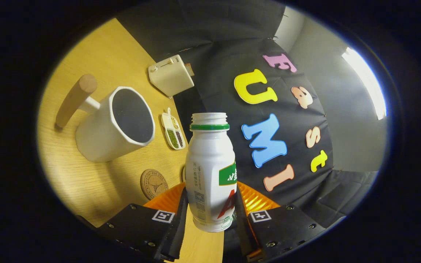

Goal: Take the bottle from table, then pour the juice into the cup, finally place the bottle on the coaster

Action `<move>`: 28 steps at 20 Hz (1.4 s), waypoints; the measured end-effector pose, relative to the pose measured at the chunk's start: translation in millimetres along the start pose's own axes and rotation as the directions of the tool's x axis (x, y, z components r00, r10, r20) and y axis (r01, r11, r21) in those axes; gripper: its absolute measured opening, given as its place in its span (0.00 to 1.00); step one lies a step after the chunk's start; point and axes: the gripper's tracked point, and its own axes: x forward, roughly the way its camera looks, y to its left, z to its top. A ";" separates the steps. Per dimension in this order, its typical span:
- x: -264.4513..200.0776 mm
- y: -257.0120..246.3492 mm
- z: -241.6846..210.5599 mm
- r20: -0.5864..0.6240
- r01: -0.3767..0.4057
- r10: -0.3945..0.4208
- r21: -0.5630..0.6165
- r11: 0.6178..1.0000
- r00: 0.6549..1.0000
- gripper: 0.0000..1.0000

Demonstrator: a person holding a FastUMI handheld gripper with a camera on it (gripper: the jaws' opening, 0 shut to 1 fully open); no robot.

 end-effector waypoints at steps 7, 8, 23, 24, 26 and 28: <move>-3.2 -1.1 0.6 0.002 0.033 -0.033 -0.114 0.993 0.999 0.60; -3.0 0.1 1.1 0.003 0.035 -0.035 -0.126 0.991 0.999 0.60; -4.5 -7.5 7.2 0.025 0.075 -0.071 -0.310 0.948 0.997 0.60; -4.9 -7.7 7.7 0.026 0.076 -0.071 -0.314 0.946 0.997 0.60; -4.4 -7.7 7.9 0.029 0.078 -0.073 -0.323 0.943 0.997 0.60; -4.4 -7.8 8.3 0.033 0.085 -0.079 -0.341 0.936 0.996 0.60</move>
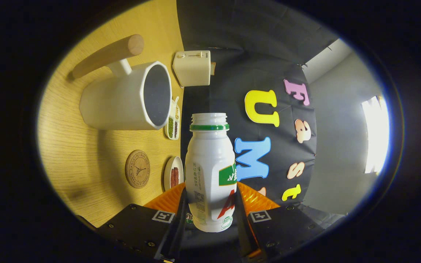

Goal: Take the bottle from table, then pour the juice into the cup, finally place the bottle on the coaster

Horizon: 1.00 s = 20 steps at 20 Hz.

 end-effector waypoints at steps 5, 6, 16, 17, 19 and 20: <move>1.1 -0.9 1.5 0.005 0.009 -0.009 -0.037 0.999 1.000 0.60; 0.9 -1.0 1.8 0.006 0.010 -0.010 -0.041 0.999 1.000 0.60; 2.0 -2.6 4.0 0.014 0.029 -0.028 -0.090 0.996 1.000 0.60; 2.7 -3.7 3.4 0.014 0.032 -0.031 -0.096 0.995 0.999 0.60; 3.5 -3.7 2.1 0.014 0.033 -0.032 -0.098 0.995 0.999 0.60; 3.3 -3.6 1.5 0.013 0.035 -0.033 -0.099 0.995 0.999 0.60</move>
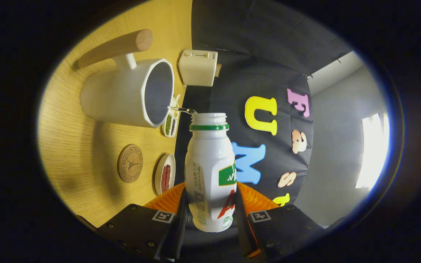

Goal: Take the bottle from table, then pour the juice into the cup, finally place the bottle on the coaster

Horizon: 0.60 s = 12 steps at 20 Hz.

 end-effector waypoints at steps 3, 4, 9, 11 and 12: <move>0.7 -0.6 0.4 0.001 0.007 -0.007 -0.006 1.000 1.000 0.60; 0.3 -0.5 0.7 0.002 0.008 -0.008 -0.008 1.000 1.000 0.60; 1.0 -1.5 -0.1 0.002 0.015 -0.015 -0.013 1.000 1.000 0.60; 1.9 -1.2 -1.0 0.004 0.017 -0.017 -0.017 1.000 1.000 0.60; 1.9 -1.2 -1.6 0.004 0.018 -0.018 -0.019 1.000 1.000 0.60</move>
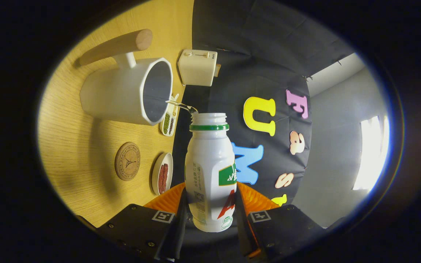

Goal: Take the bottle from table, then pour the juice into the cup, finally place the bottle on the coaster

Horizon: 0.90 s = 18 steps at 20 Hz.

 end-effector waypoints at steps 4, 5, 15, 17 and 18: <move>0.4 -1.0 -0.6 0.002 0.004 -0.004 -0.009 1.000 1.000 0.60; 0.5 -1.6 -0.6 0.002 0.005 -0.005 -0.011 1.000 1.000 0.60; 0.9 -2.9 -1.5 0.005 0.011 -0.011 -0.027 1.000 1.000 0.60; 1.0 -3.2 -1.8 0.006 0.013 -0.013 -0.033 0.999 1.000 0.60; 0.9 -3.2 -2.2 0.006 0.013 -0.013 -0.036 0.999 1.000 0.60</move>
